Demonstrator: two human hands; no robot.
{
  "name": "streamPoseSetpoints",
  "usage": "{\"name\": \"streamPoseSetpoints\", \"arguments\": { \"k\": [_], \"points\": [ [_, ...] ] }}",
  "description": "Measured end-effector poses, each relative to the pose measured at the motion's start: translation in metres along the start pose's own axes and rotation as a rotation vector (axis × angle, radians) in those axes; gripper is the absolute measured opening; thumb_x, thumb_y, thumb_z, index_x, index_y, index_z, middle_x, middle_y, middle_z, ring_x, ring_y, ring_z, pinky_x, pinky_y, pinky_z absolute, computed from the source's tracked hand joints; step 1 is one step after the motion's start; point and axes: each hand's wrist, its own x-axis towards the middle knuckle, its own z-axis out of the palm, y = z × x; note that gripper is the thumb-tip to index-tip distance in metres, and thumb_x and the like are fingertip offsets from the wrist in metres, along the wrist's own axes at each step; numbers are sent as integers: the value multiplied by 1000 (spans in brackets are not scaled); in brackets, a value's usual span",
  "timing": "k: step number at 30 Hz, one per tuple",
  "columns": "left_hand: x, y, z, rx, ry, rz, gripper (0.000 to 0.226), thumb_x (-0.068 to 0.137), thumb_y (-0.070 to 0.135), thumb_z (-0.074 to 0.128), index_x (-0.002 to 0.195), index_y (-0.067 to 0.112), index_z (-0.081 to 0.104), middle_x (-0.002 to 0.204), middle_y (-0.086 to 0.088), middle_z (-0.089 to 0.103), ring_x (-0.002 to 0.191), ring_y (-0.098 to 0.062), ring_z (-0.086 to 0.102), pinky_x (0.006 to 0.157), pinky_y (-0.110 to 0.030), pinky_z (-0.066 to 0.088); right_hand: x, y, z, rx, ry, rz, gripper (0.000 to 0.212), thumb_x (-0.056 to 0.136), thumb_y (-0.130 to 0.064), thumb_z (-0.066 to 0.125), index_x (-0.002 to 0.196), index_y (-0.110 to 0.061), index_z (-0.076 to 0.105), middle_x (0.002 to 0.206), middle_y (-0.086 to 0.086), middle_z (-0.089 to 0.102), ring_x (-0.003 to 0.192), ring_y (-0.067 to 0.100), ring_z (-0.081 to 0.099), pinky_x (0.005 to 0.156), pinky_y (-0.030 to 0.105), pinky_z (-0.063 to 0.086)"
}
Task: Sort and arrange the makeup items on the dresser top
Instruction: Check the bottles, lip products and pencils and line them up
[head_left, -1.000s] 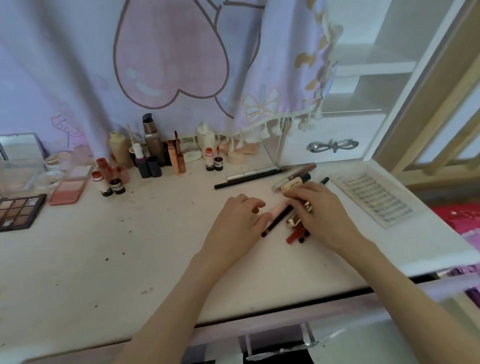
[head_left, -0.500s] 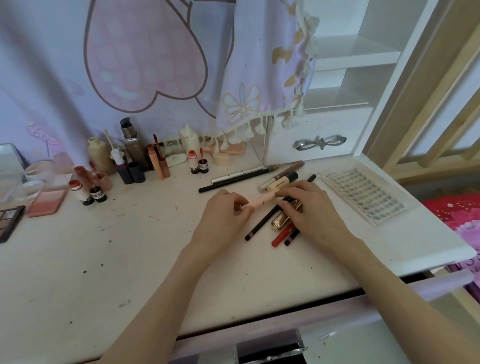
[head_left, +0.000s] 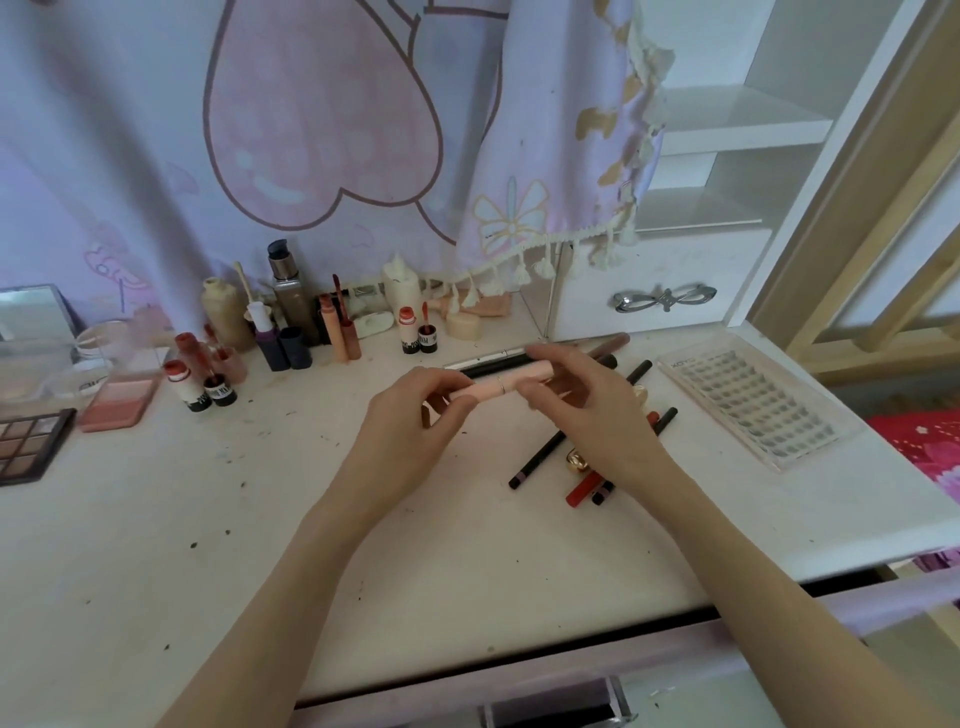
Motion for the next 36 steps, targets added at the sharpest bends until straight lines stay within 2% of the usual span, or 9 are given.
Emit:
{"name": "streamPoseSetpoints", "arguments": {
  "k": [3,6,10,15,19,23,30,34,36],
  "points": [
    [-1,-6,-10,-13,67,64,16,91,19,54,102,31,50,88,15,54,78,1,49,65,-11,41,10,-12,14,380,-51,139,9,89,-13,60,97,-11,64,68,-2,62,53,3,53,52,13,41],
    [-1,-14,-21,32,95,111,18,90,22,55,106,23,48,87,14,51,74,0,47,65,-8,37,19,-26,33,547,-93,225,12,90,-15,60,94,-6,65,60,0,56,50,8,46,47,15,37],
    [7,-29,-34,248,134,143,21,91,25,52,108,11,54,94,8,46,74,-4,38,67,-12,36,32,-41,60,715,-119,276,17,89,-20,61,86,-3,59,52,-2,47,45,8,38,44,17,31],
    [6,-44,-39,274,57,121,24,95,28,41,111,13,52,86,11,41,70,-3,39,64,-12,34,41,-42,83,601,-73,216,18,90,-17,60,82,0,62,48,-5,41,43,7,34,45,18,28],
    [9,-48,-40,240,19,72,20,95,37,39,95,20,49,70,13,42,66,-3,43,57,-18,33,43,-37,89,516,-73,180,30,90,-18,59,88,12,60,51,-2,41,44,7,33,46,19,29],
    [5,-51,-42,199,40,79,20,93,37,43,94,19,53,67,11,49,63,-8,49,61,-24,38,42,-38,93,489,-85,161,24,91,-17,58,85,6,63,50,-3,41,44,7,33,47,20,29],
    [2,-50,-46,136,78,38,23,90,37,50,101,19,59,65,10,53,58,-9,49,60,-21,38,40,-39,91,483,-89,141,19,91,-16,57,86,0,66,49,-6,43,45,6,35,47,18,30],
    [-2,-47,-44,84,-16,-88,23,88,40,52,105,27,44,68,11,42,60,-7,40,54,-17,33,39,-37,89,531,-54,160,25,90,-19,59,85,6,64,49,-4,44,45,8,35,46,19,30],
    [-4,-50,-45,64,-10,-105,26,87,40,54,102,28,37,68,7,40,60,-8,37,54,-17,33,39,-35,84,564,-16,182,23,91,-19,58,85,2,65,50,-3,44,46,8,34,45,18,29]
  ]
}}
